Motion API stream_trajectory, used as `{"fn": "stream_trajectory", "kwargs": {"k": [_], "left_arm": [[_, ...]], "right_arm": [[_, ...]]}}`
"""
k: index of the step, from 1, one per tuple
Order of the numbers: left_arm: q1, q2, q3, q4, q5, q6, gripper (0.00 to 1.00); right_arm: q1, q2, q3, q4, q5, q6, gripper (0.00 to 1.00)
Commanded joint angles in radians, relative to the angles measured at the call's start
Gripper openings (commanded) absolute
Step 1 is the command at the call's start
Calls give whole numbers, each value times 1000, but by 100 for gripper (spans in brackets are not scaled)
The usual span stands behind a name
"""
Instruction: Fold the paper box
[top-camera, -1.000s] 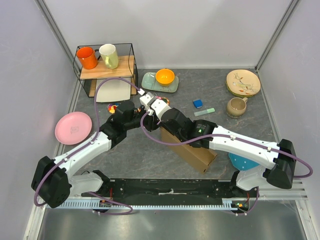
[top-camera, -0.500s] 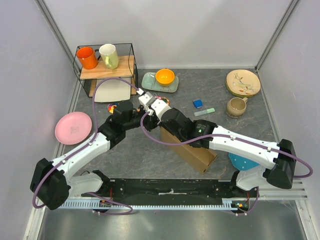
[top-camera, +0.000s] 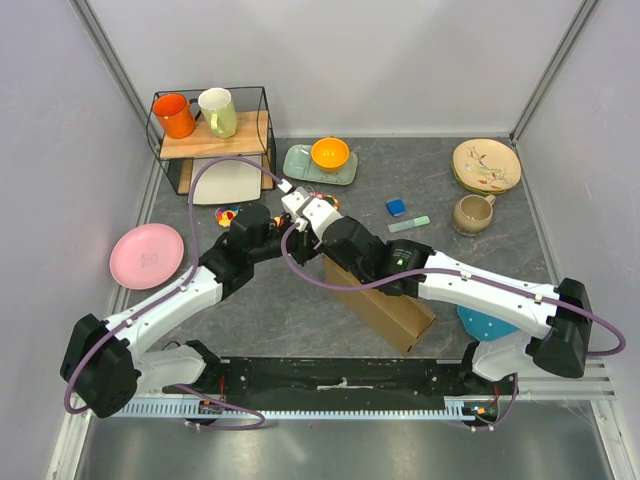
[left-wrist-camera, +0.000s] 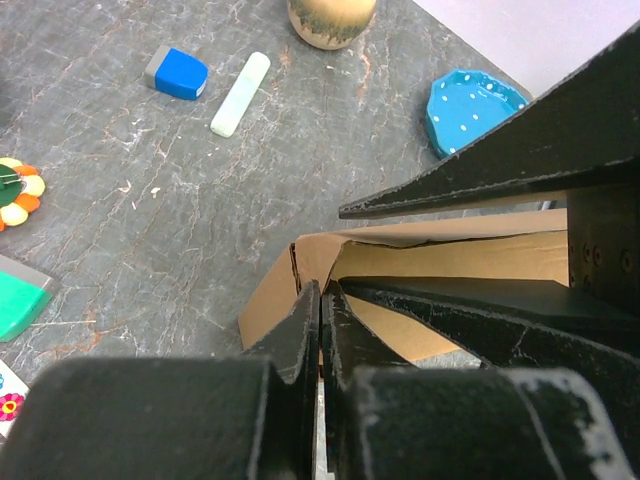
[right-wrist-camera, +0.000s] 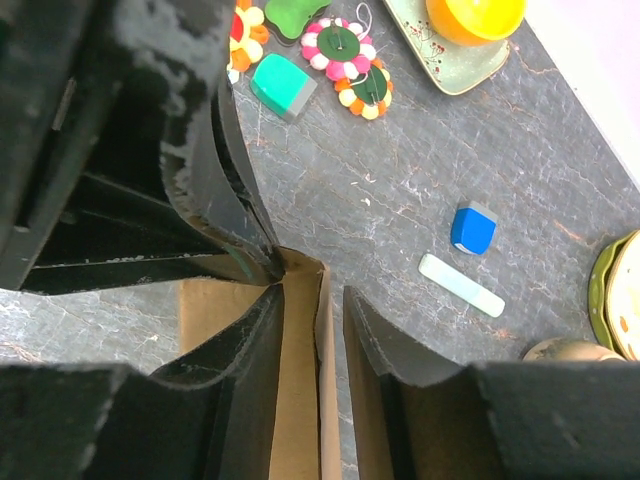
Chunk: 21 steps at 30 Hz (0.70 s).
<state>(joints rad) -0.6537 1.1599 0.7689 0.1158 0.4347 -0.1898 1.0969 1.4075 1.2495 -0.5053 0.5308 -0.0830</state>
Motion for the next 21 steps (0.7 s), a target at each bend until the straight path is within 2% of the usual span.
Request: {"fn": "stream_trajectory", "kwargs": {"k": [1, 5, 9, 12, 14, 17, 21], "left_arm": [[-30, 26, -31, -39, -33, 66, 2], [-40, 21, -37, -39, -45, 53, 4], [-40, -2, -30, -45, -39, 55, 10], [-40, -6, -28, -57, -24, 67, 8], [-40, -6, -33, -65, -16, 72, 4], [-40, -5, -52, -59, -11, 64, 2], [-41, -5, -77, -45, -5, 47, 2]], "right_arm": [[-6, -12, 2, 30, -14, 12, 38], [-6, -13, -16, 36, -14, 15, 31], [-9, -21, -24, 37, -12, 15, 30], [-9, -22, -25, 39, -12, 19, 28], [-9, -24, -27, 37, -5, 20, 28], [-11, -33, -35, 37, 1, 32, 36], [-14, -41, -39, 36, 0, 48, 42]]}}
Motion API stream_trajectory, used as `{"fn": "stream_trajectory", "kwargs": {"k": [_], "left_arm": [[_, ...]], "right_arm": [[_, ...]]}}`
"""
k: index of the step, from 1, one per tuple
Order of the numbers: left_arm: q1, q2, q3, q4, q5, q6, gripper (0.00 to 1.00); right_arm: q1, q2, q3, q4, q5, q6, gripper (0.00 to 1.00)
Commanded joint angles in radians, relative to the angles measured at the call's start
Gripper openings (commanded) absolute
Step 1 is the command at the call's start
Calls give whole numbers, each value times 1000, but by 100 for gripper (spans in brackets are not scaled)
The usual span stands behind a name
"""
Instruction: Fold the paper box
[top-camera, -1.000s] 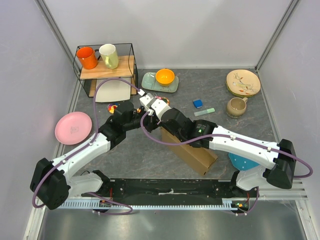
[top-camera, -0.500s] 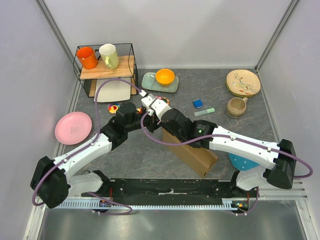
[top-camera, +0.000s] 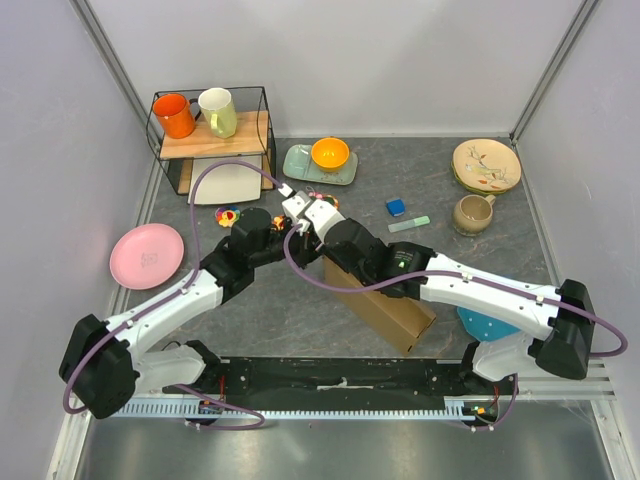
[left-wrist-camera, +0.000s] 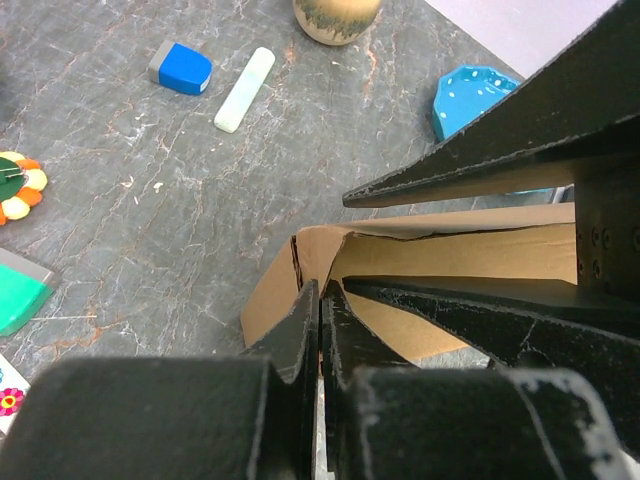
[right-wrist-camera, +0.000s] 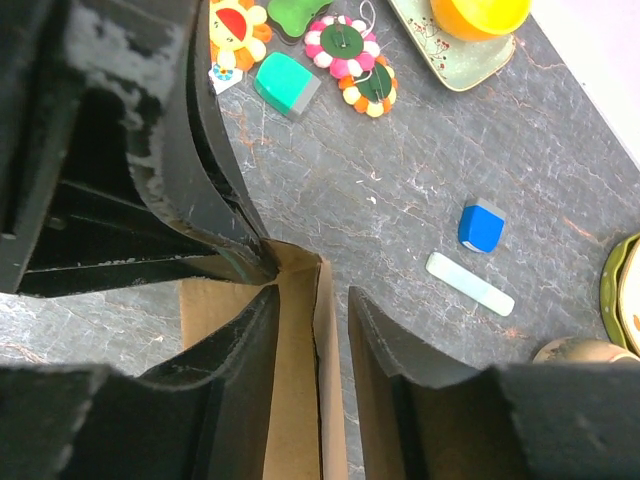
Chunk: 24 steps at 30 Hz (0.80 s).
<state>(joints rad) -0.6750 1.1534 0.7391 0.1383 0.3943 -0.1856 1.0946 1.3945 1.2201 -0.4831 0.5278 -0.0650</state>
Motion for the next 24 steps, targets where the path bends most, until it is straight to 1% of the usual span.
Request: {"fn": "stream_trajectory", "kwargs": {"k": [1, 7, 10, 14, 19, 24], "left_arm": [[-20, 0, -49, -66, 34, 43, 2], [-35, 12, -55, -68, -11, 43, 2], [-43, 25, -50, -75, -34, 37, 2], [-49, 28, -46, -77, -66, 29, 2], [-57, 28, -38, -88, -124, 8, 2], [-70, 14, -35, -112, -216, -26, 2]], "right_arm": [[-15, -31, -10, 15, 0, 34, 42], [-21, -55, 5, 12, -14, 56, 49], [-22, -74, 30, 5, 1, 62, 56], [-24, -118, 71, 5, 41, 120, 67], [-25, -202, 108, 1, 103, 198, 72], [-27, -281, 44, -52, 152, 316, 76]]}}
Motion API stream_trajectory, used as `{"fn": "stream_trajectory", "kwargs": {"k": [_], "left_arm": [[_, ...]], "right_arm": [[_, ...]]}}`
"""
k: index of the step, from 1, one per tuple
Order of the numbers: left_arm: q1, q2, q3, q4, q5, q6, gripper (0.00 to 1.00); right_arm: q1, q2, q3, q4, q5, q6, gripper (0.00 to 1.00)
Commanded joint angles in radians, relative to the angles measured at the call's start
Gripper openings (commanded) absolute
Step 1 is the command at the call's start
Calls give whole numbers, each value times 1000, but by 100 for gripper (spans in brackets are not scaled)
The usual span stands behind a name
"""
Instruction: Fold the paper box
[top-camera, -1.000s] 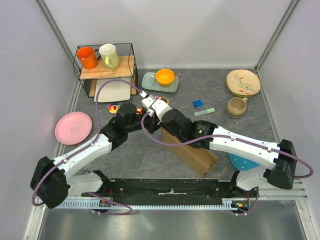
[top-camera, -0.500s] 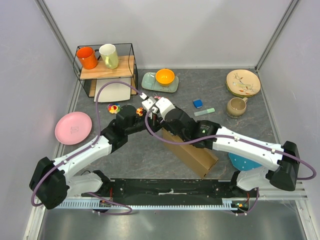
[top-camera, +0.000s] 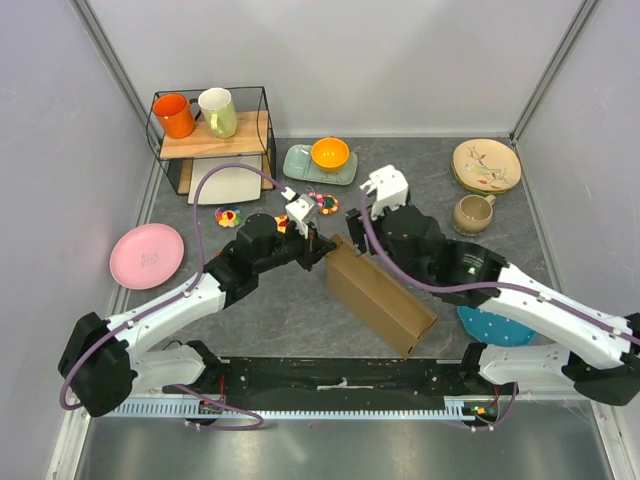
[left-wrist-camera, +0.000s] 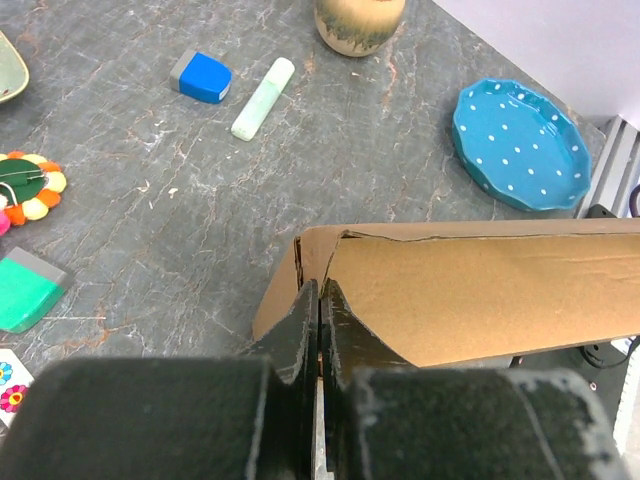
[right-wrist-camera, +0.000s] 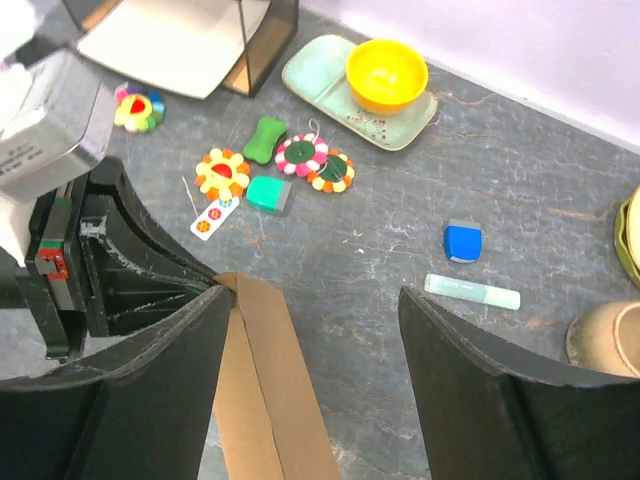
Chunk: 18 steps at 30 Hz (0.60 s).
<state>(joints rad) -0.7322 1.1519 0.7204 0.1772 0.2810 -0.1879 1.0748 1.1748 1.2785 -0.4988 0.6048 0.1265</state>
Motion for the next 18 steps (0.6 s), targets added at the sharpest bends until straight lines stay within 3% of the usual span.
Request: {"fn": "stream_trajectory", "kwargs": {"k": [1, 10, 18], "left_arm": [[-16, 8, -18, -156, -142, -31, 2], [-29, -83, -27, -254, -396, -117, 2], [-58, -126, -3, -303, -493, -143, 2]], "right_arm": [[-7, -75, -30, -53, 88, 169, 78], [-26, -190, -157, -90, 156, 308, 80], [-27, -257, -220, -87, 190, 358, 81]]}}
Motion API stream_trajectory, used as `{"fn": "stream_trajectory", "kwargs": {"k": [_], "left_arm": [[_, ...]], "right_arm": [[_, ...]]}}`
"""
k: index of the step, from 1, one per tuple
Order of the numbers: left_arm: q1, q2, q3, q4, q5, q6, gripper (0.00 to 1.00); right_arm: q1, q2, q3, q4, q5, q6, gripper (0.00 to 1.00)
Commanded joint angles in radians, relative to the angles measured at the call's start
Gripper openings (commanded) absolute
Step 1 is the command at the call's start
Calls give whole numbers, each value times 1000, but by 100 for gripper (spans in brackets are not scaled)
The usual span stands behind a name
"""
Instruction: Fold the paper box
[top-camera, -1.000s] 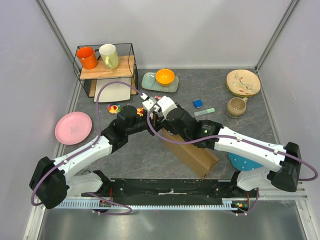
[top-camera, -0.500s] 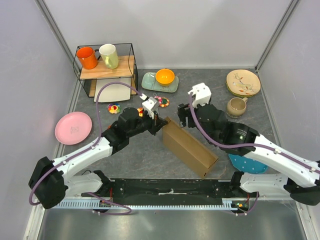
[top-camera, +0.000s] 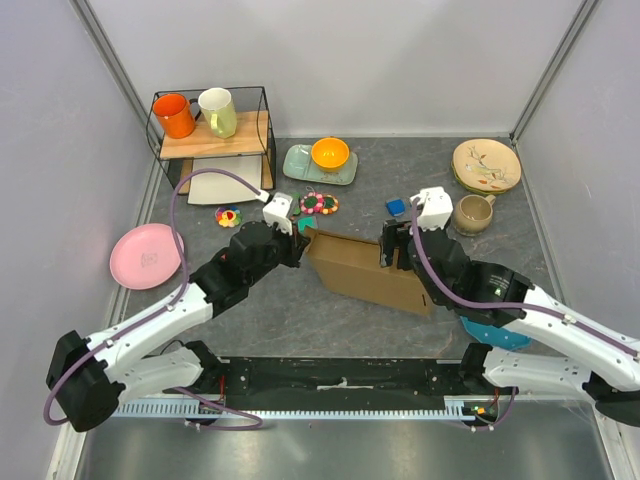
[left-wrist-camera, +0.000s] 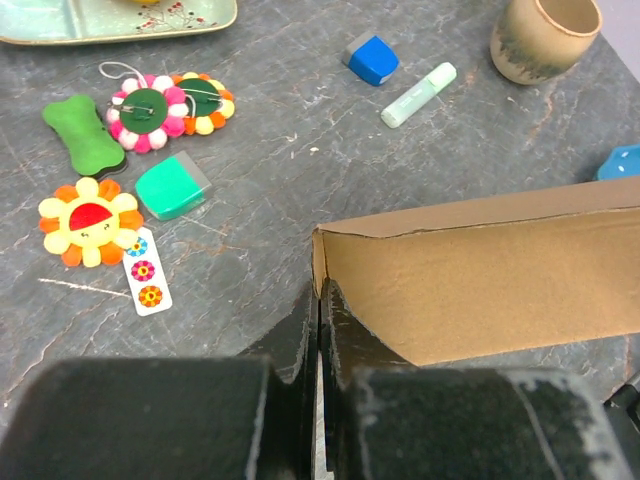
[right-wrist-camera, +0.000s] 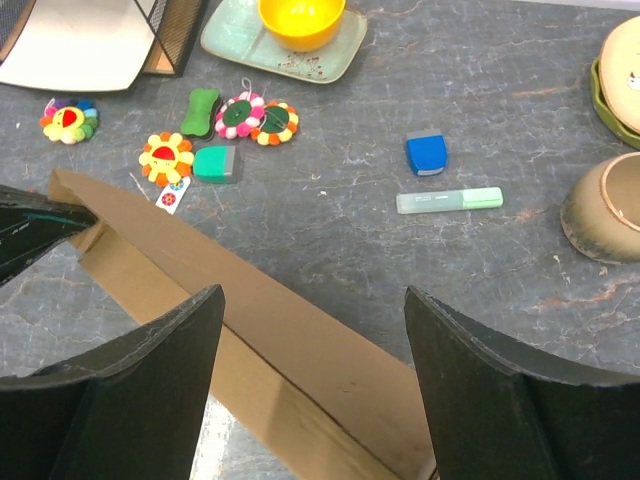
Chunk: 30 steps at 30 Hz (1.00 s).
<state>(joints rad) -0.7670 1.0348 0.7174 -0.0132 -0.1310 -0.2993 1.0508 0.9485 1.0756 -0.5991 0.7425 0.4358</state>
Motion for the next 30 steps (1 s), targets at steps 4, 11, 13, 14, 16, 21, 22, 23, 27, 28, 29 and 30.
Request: {"fn": "stream_trajectory", "kwargs": {"k": [4, 11, 13, 14, 16, 21, 22, 23, 27, 28, 29, 30], "left_arm": [[-43, 21, 48, -120, -82, -24, 2], [-86, 90, 152, -166, -116, -8, 2], [-100, 105, 183, -177, -128, -8, 2], [-103, 108, 189, -182, -131, -8, 2], [-112, 119, 201, -191, -144, -9, 2], [-121, 123, 211, -195, -133, -12, 2], [-121, 123, 214, -195, -130, -12, 2], [-124, 122, 215, -195, -125, -12, 2], [-129, 114, 215, -206, -128, -9, 2], [-129, 110, 212, -215, -134, -11, 2], [-132, 108, 209, -231, -140, -15, 2], [-135, 94, 206, -241, -156, -18, 2]], "right_arm": [[-3, -54, -20, 12, 100, 52, 81], [-3, -102, -3, -56, 233, 102, 83], [-3, -103, -2, -100, 256, 132, 83], [-5, -106, -3, -113, 252, 153, 83], [-3, -137, -17, -110, 198, 165, 82], [-5, -208, -46, -111, 240, 246, 80], [-5, -205, -30, -181, 267, 288, 80], [-9, -191, -23, -220, 299, 325, 81], [-20, -186, -65, -295, 262, 472, 82], [-23, -194, -94, -295, 250, 504, 82], [-25, -198, -107, -295, 239, 523, 82], [-26, -203, -118, -295, 218, 537, 82]]}}
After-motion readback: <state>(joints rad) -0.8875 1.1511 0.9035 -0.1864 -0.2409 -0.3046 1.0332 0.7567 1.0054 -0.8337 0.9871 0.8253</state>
